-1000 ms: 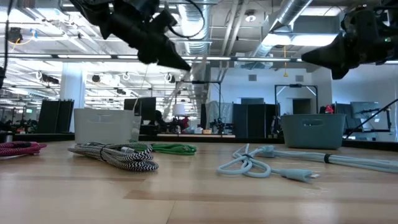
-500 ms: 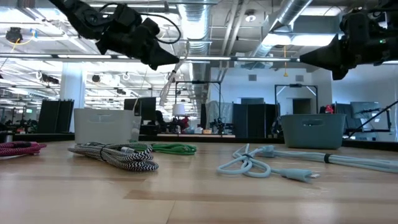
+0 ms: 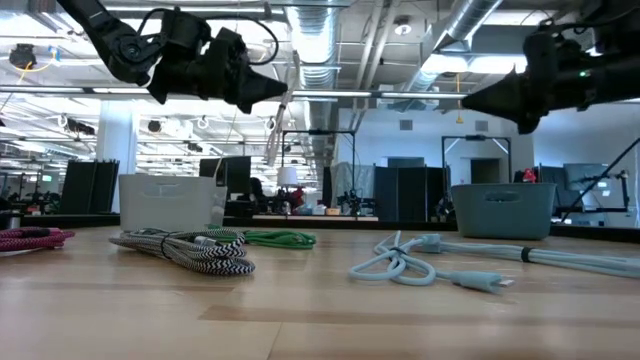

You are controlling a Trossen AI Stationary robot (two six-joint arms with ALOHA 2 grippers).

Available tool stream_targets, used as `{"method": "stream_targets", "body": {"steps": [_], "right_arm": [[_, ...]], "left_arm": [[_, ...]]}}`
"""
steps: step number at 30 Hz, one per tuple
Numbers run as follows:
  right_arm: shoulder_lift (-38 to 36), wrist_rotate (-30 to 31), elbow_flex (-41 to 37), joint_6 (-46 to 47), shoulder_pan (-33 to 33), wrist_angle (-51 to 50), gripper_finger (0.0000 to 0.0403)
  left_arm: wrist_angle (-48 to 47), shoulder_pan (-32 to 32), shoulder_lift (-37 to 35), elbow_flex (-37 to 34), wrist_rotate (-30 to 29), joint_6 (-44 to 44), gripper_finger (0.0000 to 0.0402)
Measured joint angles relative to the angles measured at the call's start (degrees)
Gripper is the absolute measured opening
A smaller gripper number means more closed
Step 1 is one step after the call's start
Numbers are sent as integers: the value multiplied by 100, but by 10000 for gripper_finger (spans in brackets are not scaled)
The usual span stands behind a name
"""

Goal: Pick & Place USB Port
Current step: Put the white USB cable into the blue bin

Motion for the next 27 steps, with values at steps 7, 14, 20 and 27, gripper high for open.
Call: {"method": "stream_targets", "body": {"steps": [7, 14, 20, 27], "right_arm": [[1279, -866, 0, -40, -445, 1284, 0], [2616, -1352, 3, 180, -756, 3000, 0], [3756, -1967, 536, 257, -840, 3502, 0], [4960, -1936, 1626, 260, -840, 3501, 8]], "left_arm": [[89, -2, 0, 0, -2, -132, 6], [161, -49, 0, 0, -6, -194, 6], [258, -143, 0, 0, -1, -194, 6], [289, -179, 0, 0, -4, -309, 6]]}}
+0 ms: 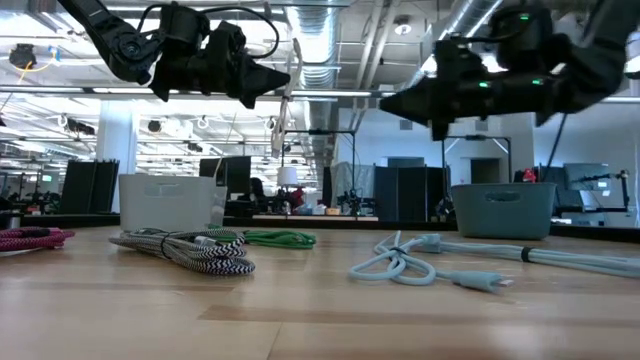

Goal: Pick & Place USB Port
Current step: Put the white USB cable into the blue bin

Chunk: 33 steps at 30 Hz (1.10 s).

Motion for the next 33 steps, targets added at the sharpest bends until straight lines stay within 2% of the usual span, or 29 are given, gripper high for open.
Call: {"method": "stream_targets", "body": {"steps": [4, 13, 17, 21, 26, 33], "right_arm": [[488, -2, 476, 0, 0, -12, 39], [1621, -2, 1406, 17, 24, -36, 150], [2089, 4, 1906, -54, 59, 15, 186], [2387, 7, 2413, -66, 52, 70, 192], [2565, -27, 2913, -195, 44, 52, 176], [2560, -133, 3214, -109, 48, -472, 160]], "left_arm": [[31, 0, 0, 0, 0, -35, 6], [94, 0, 0, 0, -2, -222, 6], [97, 0, 0, 0, -1, -520, 6], [97, 0, 0, 0, 0, -571, 7], [97, 0, 0, 0, 0, -571, 7], [97, 0, 0, 0, 0, -571, 7]]}}
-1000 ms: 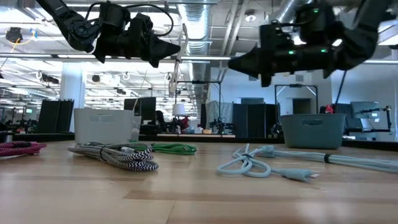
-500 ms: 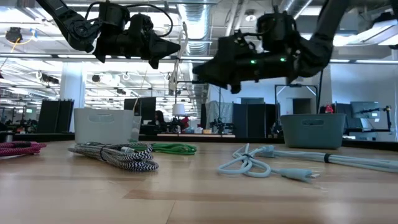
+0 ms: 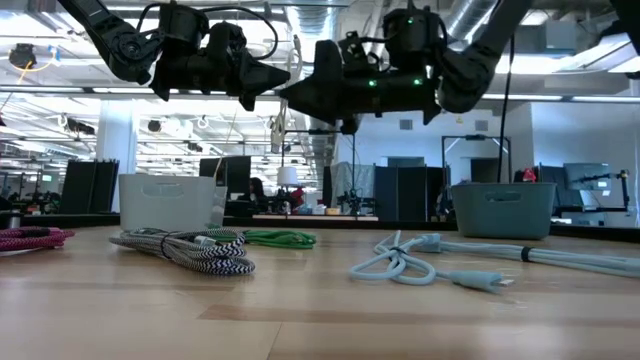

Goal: Pick & Place USB Port
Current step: Put the white USB cable into the blue bin

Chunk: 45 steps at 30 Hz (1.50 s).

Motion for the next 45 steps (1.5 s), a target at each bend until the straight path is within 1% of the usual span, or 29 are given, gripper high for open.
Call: {"method": "stream_targets", "body": {"steps": [3, 7, 10, 16, 21, 27, 31, 36, 41, 43, 45], "right_arm": [[0, 7, 75, 0, 0, -91, 166], [0, 266, 86, -197, 0, -98, 180], [0, 331, 86, -212, -38, -98, 186], [0, 331, 86, -247, -51, -97, 187], [0, 296, 86, -254, -127, -97, 170], [0, 281, 116, -254, -156, -102, 137], [1, 87, 294, -251, -151, -219, 119], [7, 117, 618, -259, -153, -865, 114], [7, 133, 696, -389, -153, -1024, 107], [7, 138, 696, -389, -153, -1046, 91], [7, 142, 696, -390, -153, -1075, 65]], "left_arm": [[0, 0, 0, 0, 0, 0, 7], [0, 0, 0, 0, 0, 0, 7], [0, 0, 0, 0, 0, 0, 8], [0, 0, 0, 0, 0, 0, 8], [0, 0, 0, 0, 0, 0, 8], [0, 0, 0, 0, 0, 0, 8], [2, 0, 0, 0, 0, 0, 8], [2, 0, 0, 0, 0, 0, 8], [2, 0, 0, 0, 0, 0, 8], [2, 0, 0, 0, 0, -1, 8], [1, -1, 0, 0, 1, -2, 8]]}}
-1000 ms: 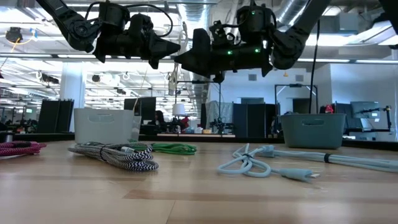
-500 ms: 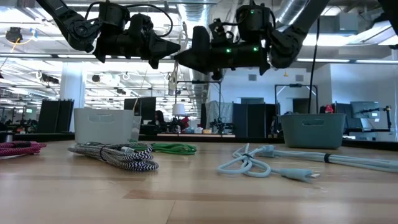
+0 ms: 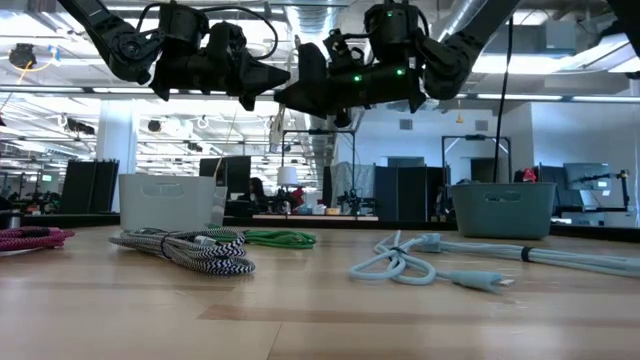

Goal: Pick & Place USB Port
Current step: Put the white USB cable into the blue bin

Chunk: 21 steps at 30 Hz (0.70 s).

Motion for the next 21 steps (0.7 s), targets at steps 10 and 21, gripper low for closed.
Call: {"method": "stream_targets", "body": {"steps": [10, 21], "right_arm": [[0, 15, 0, -74, 0, -32, 5], [4, 23, 0, -129, 2, -26, 2]], "left_arm": [[2, -1, -2, 0, 1, 1, 8], [11, -1, -132, 4, -1, -2, 83]]}}
